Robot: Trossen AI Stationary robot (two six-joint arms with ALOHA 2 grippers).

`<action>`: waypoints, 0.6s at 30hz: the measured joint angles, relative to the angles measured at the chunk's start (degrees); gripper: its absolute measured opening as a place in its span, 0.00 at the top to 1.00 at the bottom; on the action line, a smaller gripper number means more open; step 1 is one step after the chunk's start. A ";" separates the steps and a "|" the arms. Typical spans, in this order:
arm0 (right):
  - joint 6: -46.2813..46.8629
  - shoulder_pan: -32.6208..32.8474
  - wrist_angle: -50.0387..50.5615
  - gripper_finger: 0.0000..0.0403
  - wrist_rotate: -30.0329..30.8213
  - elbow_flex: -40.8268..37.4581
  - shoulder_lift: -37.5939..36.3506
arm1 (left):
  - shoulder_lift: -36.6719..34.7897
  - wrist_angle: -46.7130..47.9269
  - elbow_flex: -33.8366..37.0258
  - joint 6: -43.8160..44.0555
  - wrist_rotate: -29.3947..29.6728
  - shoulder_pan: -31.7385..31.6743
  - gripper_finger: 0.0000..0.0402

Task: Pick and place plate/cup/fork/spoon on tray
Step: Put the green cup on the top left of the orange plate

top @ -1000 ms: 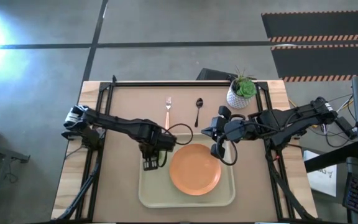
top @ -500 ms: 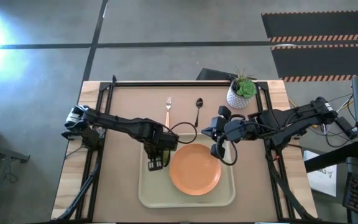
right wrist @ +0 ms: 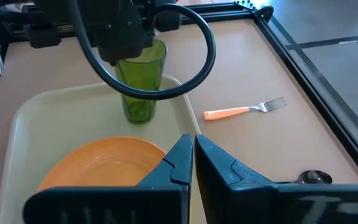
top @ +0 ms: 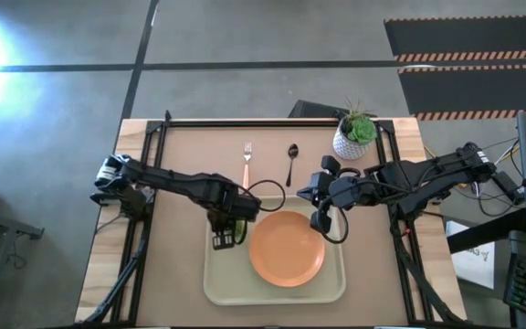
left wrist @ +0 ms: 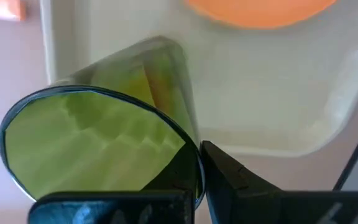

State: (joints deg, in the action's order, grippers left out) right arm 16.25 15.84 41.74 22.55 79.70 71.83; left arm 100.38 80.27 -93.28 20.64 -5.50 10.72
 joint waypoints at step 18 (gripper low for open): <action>0.02 0.00 -0.02 0.98 0.02 0.00 0.00 | 0.00 1.20 -0.77 0.53 -0.02 0.02 1.00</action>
State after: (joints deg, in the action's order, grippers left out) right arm 16.27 15.84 41.71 22.57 79.70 71.83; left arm 100.38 81.48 -94.04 21.17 -5.52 10.74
